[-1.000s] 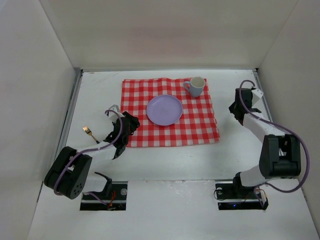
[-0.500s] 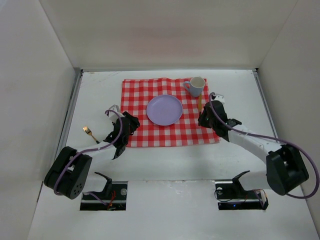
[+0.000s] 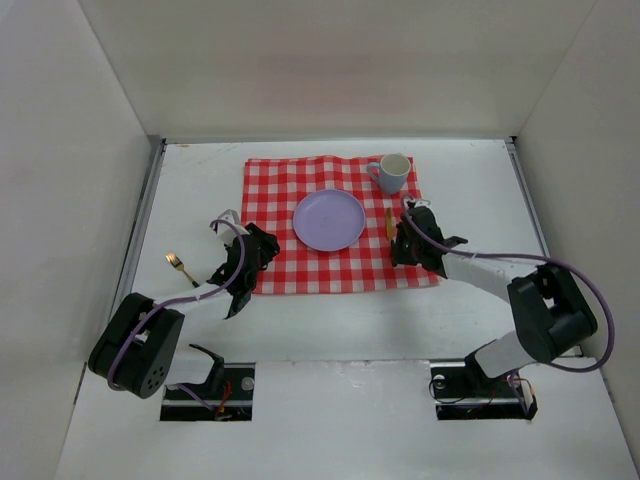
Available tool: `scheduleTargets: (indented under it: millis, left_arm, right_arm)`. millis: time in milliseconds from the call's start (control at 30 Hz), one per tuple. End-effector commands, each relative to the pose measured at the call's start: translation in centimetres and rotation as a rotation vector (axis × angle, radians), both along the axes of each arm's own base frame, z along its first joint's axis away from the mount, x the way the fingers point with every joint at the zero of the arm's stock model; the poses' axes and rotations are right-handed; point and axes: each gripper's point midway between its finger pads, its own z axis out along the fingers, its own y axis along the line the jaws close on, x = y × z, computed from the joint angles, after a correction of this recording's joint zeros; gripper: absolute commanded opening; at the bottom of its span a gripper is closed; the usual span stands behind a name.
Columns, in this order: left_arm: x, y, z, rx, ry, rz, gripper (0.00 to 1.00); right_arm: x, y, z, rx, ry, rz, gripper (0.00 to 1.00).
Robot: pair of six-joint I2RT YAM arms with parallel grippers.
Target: Set the dinner table for one person
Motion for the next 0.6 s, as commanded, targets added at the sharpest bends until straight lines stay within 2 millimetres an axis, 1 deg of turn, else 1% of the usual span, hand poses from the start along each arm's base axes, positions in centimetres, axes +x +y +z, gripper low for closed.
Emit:
scheduleTargets:
  millis: [0, 133, 233, 333, 400, 567]
  left_arm:
    - [0.5, 0.1, 1.0, -0.021, -0.042, 0.015, 0.40]
    - [0.4, 0.0, 1.2, -0.016, -0.049, 0.013, 0.40]
    - [0.5, 0.0, 0.8, -0.022, -0.037, 0.012, 0.40]
    - [0.4, 0.0, 1.2, -0.017, -0.050, 0.011, 0.40]
    - [0.5, 0.1, 1.1, -0.014, -0.048, 0.017, 0.40]
    - [0.4, 0.0, 1.2, -0.015, -0.051, 0.014, 0.40]
  right_arm:
    - [1.7, 1.4, 2.0, 0.029, -0.068, 0.035, 0.12]
    - [1.5, 1.2, 1.6, 0.013, -0.052, 0.032, 0.12]
    - [1.6, 1.0, 1.1, 0.008, -0.031, 0.033, 0.12]
    - [1.6, 0.9, 0.4, -0.008, -0.006, 0.036, 0.12]
    - [1.7, 0.6, 0.3, -0.024, 0.002, 0.038, 0.12]
    - [1.9, -0.3, 0.6, -0.033, 0.000, 0.012, 0.12]
